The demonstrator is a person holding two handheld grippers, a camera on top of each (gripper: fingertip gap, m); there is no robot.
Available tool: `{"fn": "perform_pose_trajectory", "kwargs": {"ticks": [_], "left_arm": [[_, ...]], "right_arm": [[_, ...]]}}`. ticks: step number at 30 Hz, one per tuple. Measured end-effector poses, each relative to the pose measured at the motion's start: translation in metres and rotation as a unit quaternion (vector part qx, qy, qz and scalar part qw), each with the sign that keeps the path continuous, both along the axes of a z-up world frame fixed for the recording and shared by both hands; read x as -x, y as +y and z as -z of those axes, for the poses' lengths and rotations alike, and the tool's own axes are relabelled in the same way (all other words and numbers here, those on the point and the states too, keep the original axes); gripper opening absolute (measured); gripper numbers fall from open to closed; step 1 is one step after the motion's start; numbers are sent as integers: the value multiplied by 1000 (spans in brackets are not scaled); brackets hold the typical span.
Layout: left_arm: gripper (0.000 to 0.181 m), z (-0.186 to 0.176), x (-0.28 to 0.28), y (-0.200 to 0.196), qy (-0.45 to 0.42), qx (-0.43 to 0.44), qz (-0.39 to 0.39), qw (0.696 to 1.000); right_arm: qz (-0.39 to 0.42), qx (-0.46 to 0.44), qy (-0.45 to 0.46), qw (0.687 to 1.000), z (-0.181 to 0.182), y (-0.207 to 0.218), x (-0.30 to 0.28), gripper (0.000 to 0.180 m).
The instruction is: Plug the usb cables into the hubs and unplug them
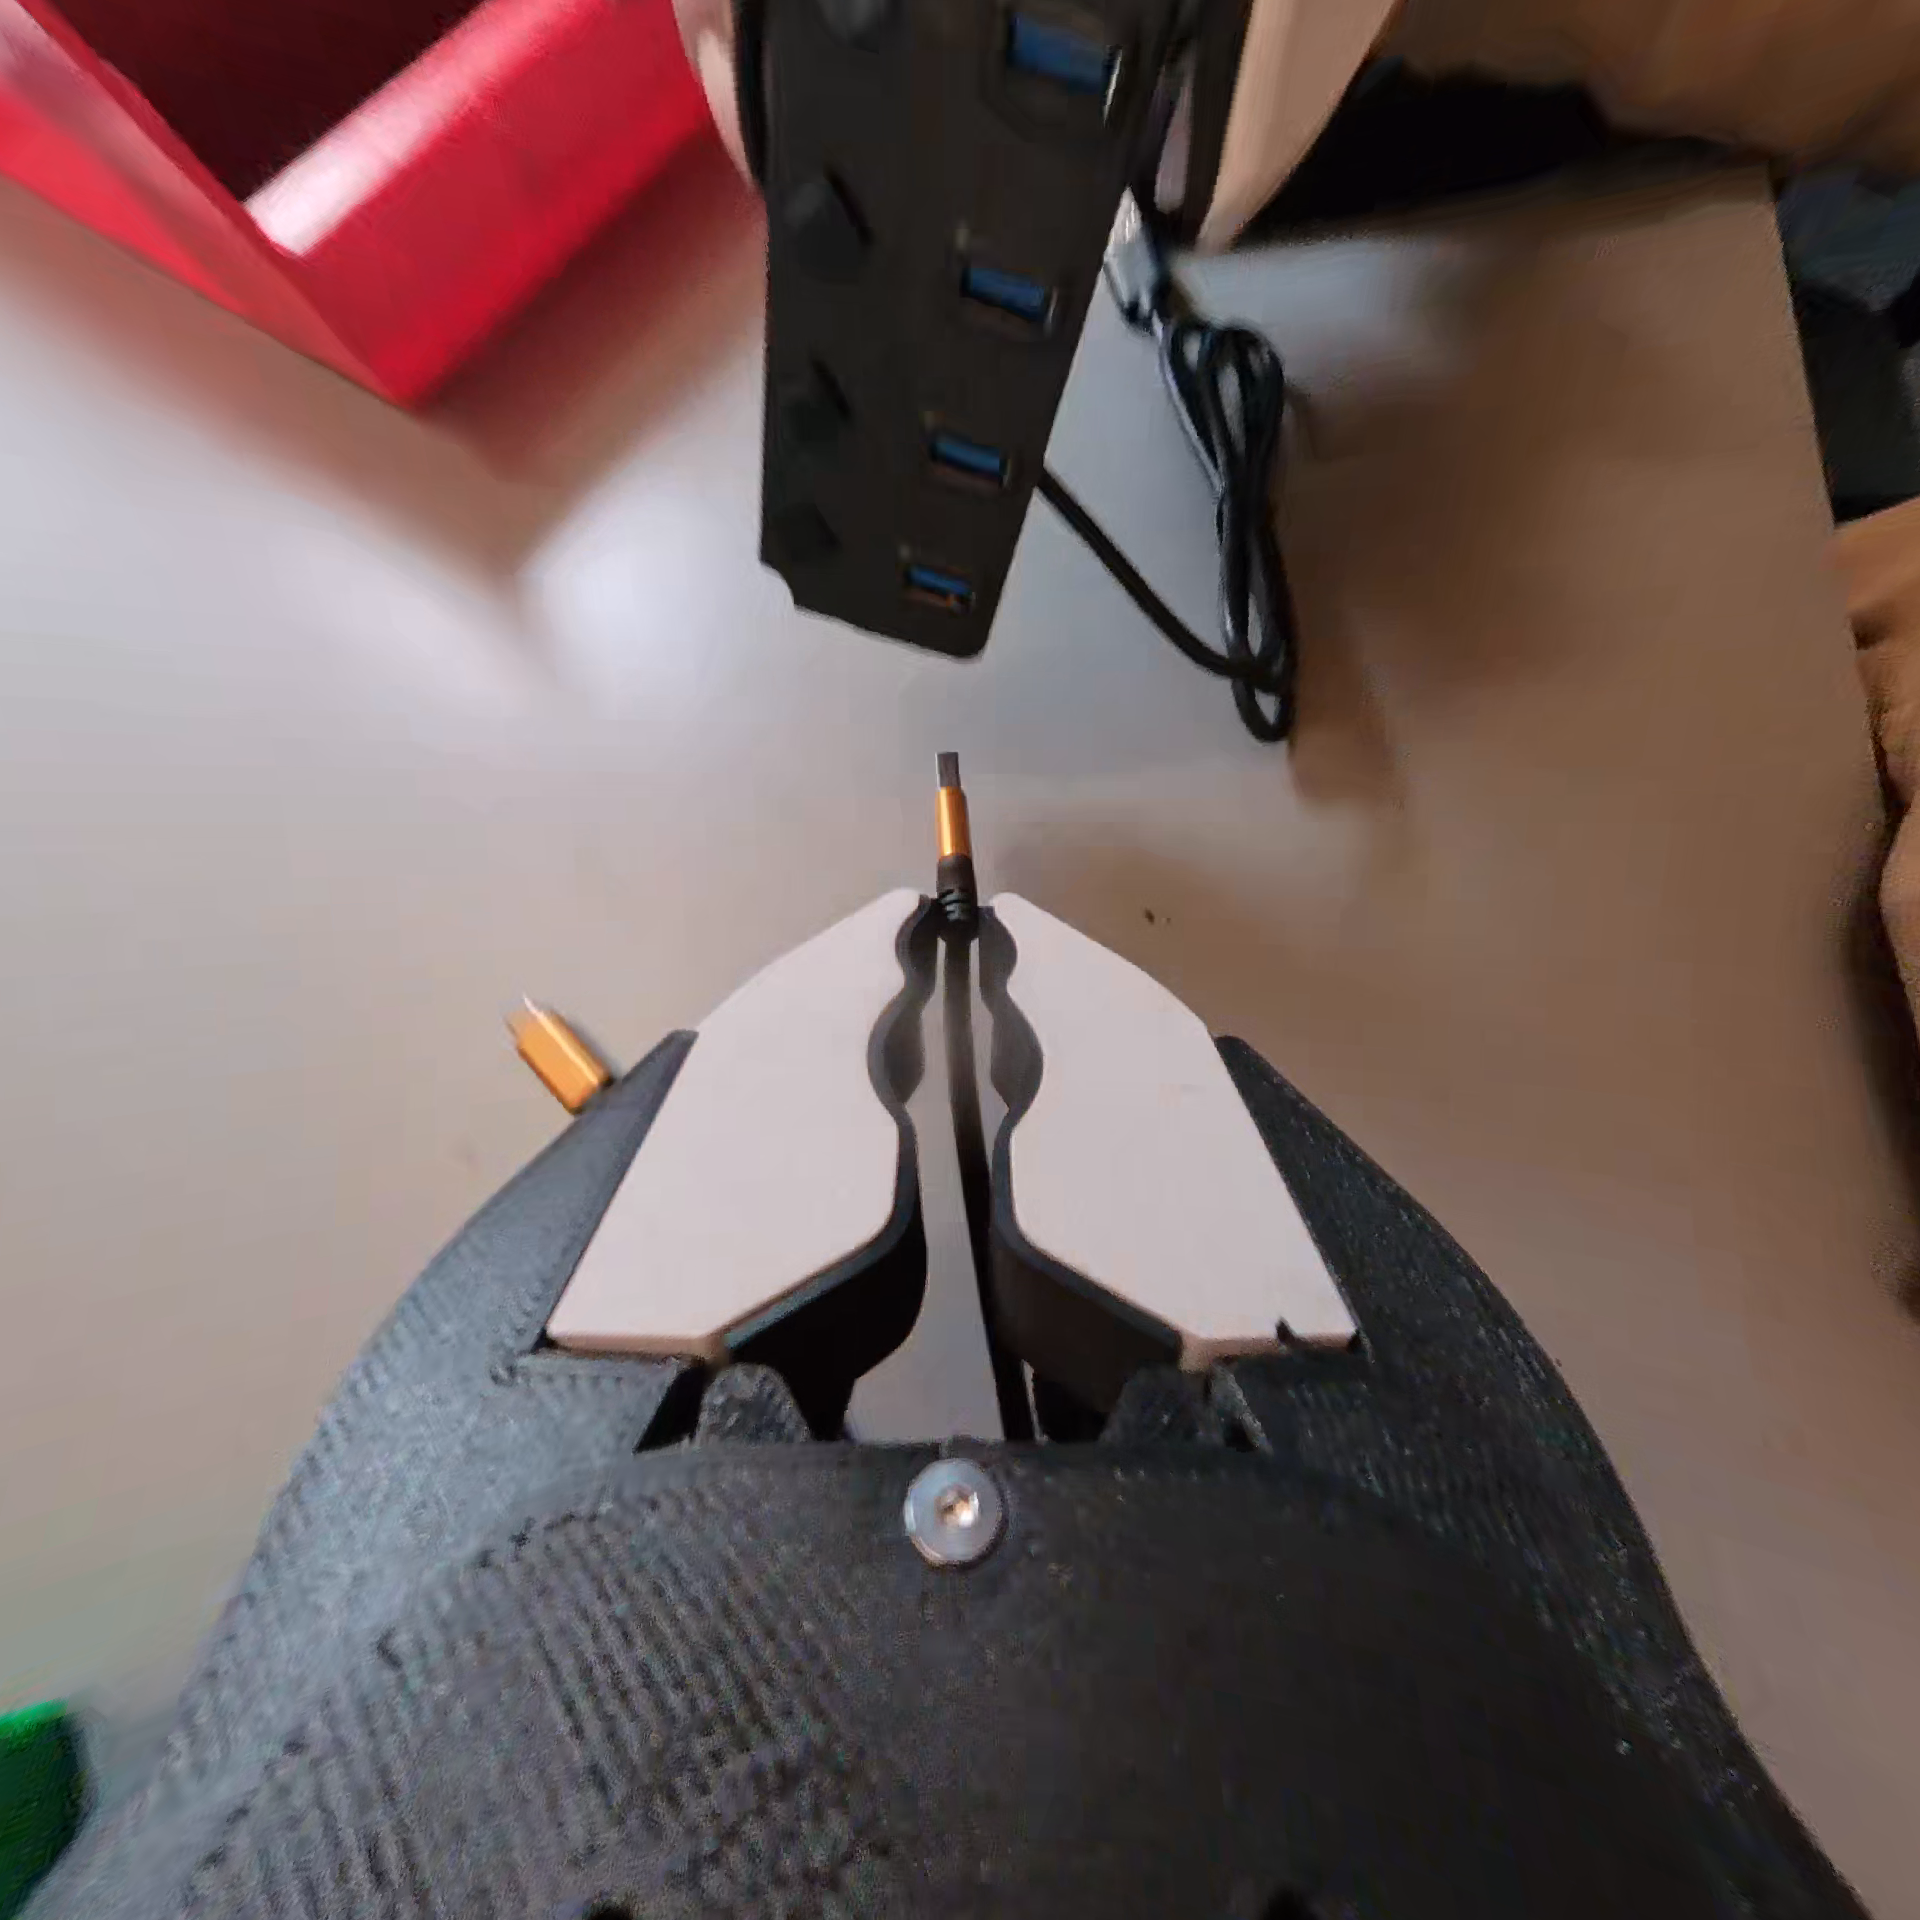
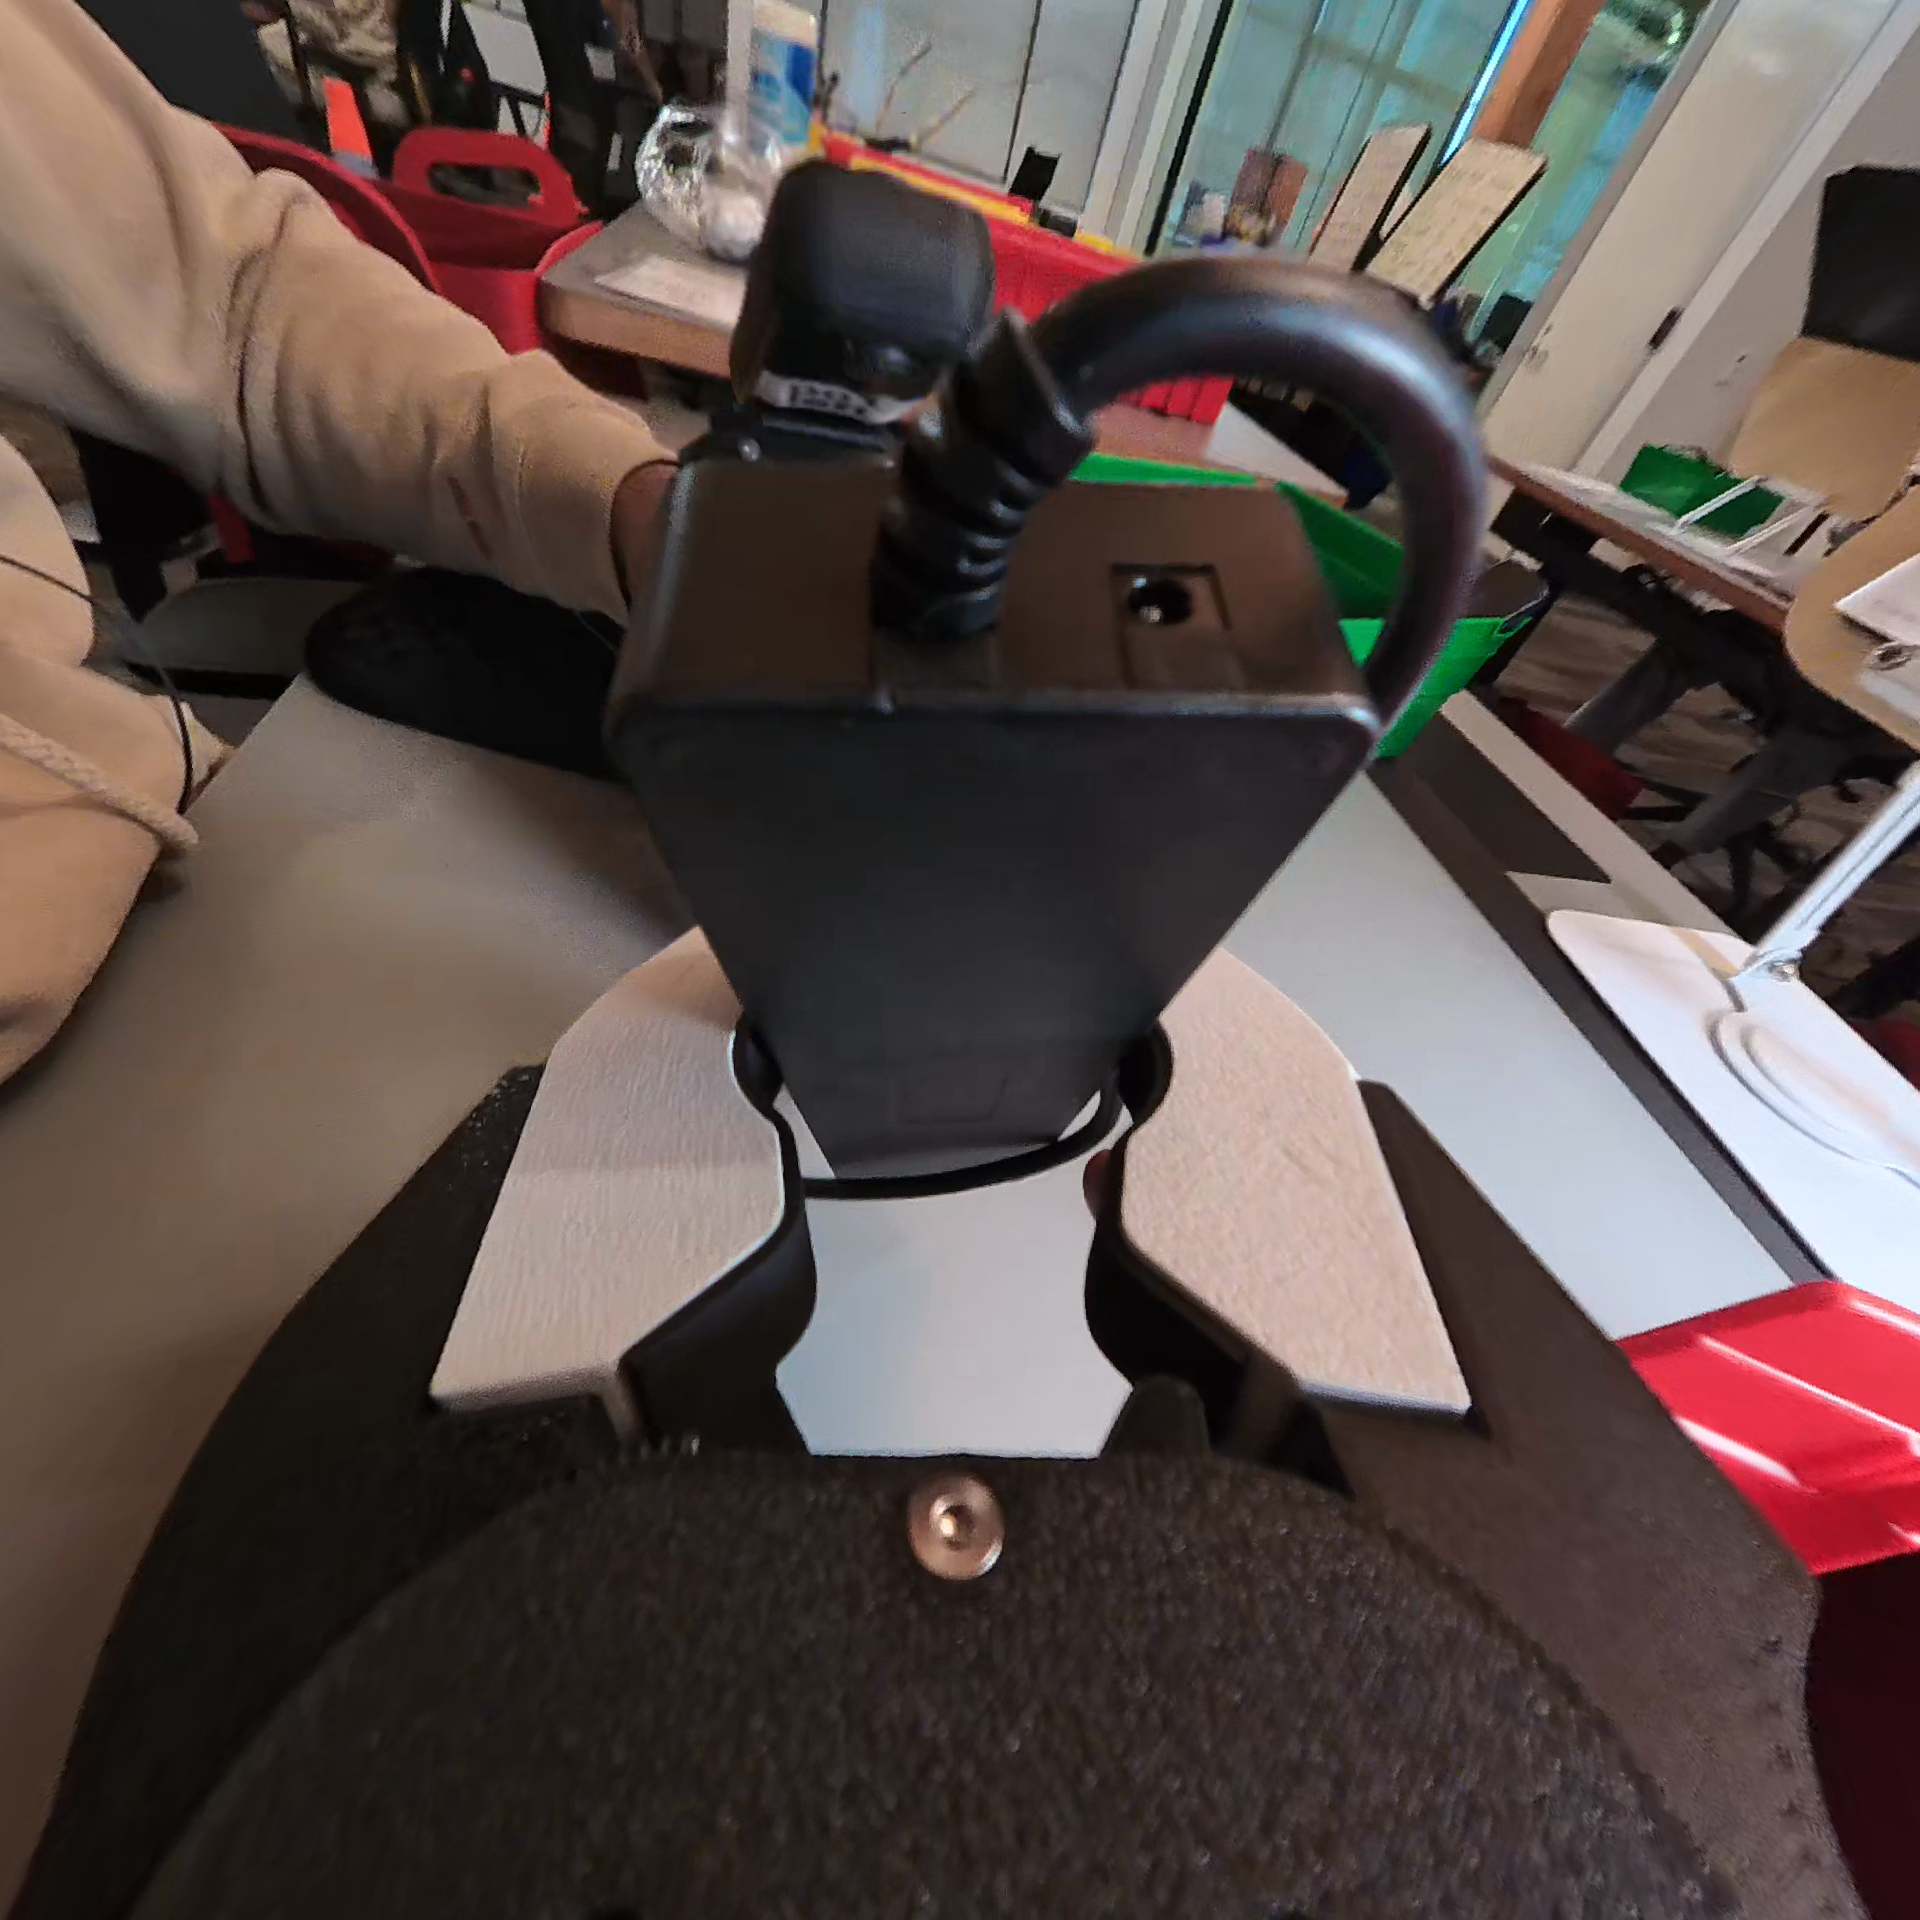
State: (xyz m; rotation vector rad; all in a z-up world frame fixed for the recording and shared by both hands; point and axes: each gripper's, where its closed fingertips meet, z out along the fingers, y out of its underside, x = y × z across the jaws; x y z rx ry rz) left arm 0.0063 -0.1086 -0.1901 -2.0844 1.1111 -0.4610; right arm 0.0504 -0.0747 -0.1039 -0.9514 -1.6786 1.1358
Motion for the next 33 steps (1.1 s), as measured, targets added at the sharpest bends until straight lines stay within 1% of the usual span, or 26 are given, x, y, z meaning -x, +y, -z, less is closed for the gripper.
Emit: {"fn": "perform_pose_trajectory", "kwargs": {"ticks": [1, 4, 6, 11, 14, 19, 23, 25, 27, 30, 33], "left_arm": [[8, 9, 0, -2, 1, 17, 0, 1000], [8, 23, -2, -8, -3, 58, 7, 998], [8, 26, -3, -12, -5, 86, 11, 996], [16, 31, -2, -15, -14, 141, -4, 990], [16, 33, -2, -14, -6, 137, -7, 991], [23, 33, -5, -18, 21, 114, 2, 993], [10, 35, -5, -13, 29, 82, 3, 996], [9, 34, -5, -12, 28, 81, 5, 996], [8, 25, -9, -11, -5, 84, 11, 996], [8, -14, -18, -8, -85, 86, 19, 992], [8, -47, -26, -4, -107, 71, 36, 991]], "right_arm": [[-2, -2, -7, 1000, 2, 0, 0, 64], [-4, -1, -19, 1000, 5, -1, -1, 63], [-3, 1, -23, 1000, 6, 0, -1, 64], [2, 3, -36, 999, 10, 3, 0, 63], [3, 4, -43, 999, 13, 3, 0, 63], [2, 8, -60, 998, 19, 4, 0, 63], [-3, 12, -73, 997, 24, 4, 0, 63], [-4, 11, -77, 997, 25, 3, 0, 63], [-9, 9, -70, 997, 22, 1, -1, 63], [-16, 6, -61, 998, 17, -3, -1, 63], [-20, -6, -63, 998, 16, -9, -1, 63]]}}
